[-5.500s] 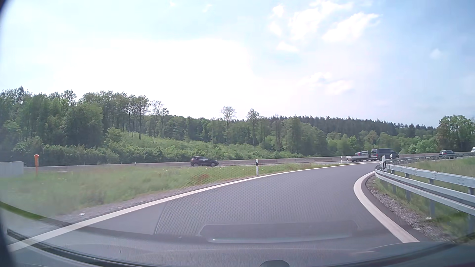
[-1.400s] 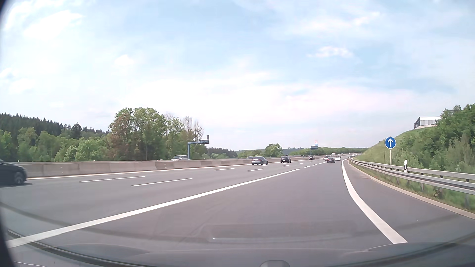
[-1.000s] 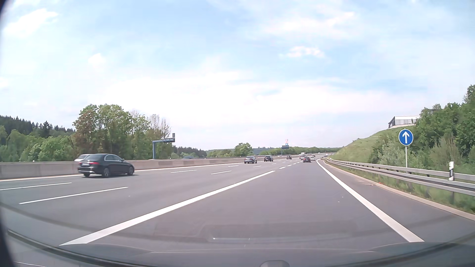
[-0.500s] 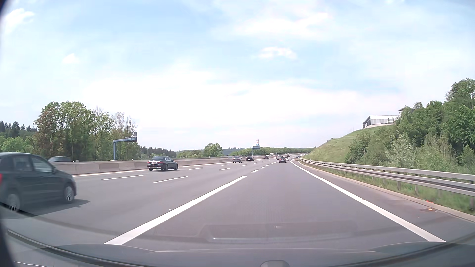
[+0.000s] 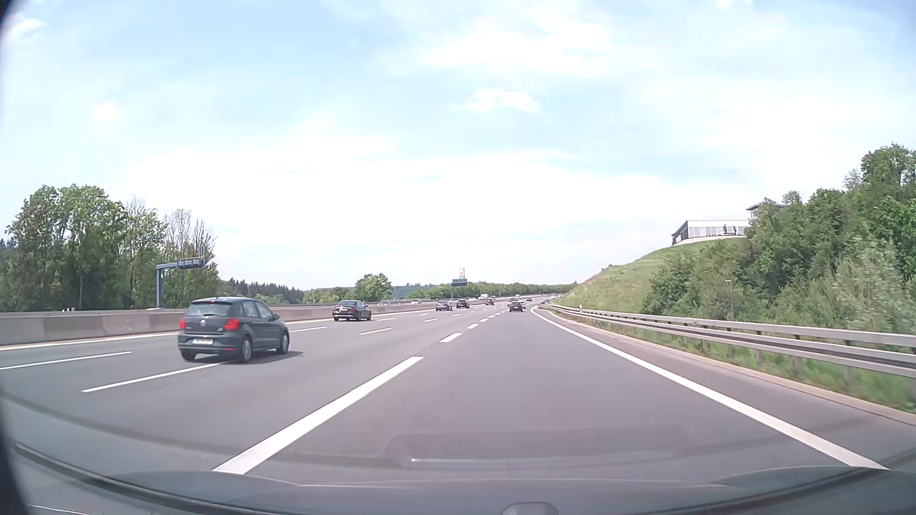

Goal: Follow the waypoints while adhering to traffic rules and regulations

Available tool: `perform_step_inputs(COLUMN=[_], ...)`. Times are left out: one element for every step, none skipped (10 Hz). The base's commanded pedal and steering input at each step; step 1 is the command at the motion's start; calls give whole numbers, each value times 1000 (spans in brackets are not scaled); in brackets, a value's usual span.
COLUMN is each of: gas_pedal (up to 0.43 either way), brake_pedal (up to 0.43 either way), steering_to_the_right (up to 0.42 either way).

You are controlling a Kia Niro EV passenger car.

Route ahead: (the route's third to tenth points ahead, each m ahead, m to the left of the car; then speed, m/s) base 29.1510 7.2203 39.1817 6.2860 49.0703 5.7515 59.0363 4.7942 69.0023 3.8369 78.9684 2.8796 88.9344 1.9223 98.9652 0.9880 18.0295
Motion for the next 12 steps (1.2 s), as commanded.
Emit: perform_step_inputs(gas_pedal=[610, 610, 622, 622, 622, 622, 622, 622, 622, 622, 622, 610], brake_pedal=[0, 0, 0, 0, 0, 0, 0, 0, 0, 0, 0, 0], steering_to_the_right=[24, 21, 18, 12, 8, 6, 5, 5, 5, 4, 3, 1])
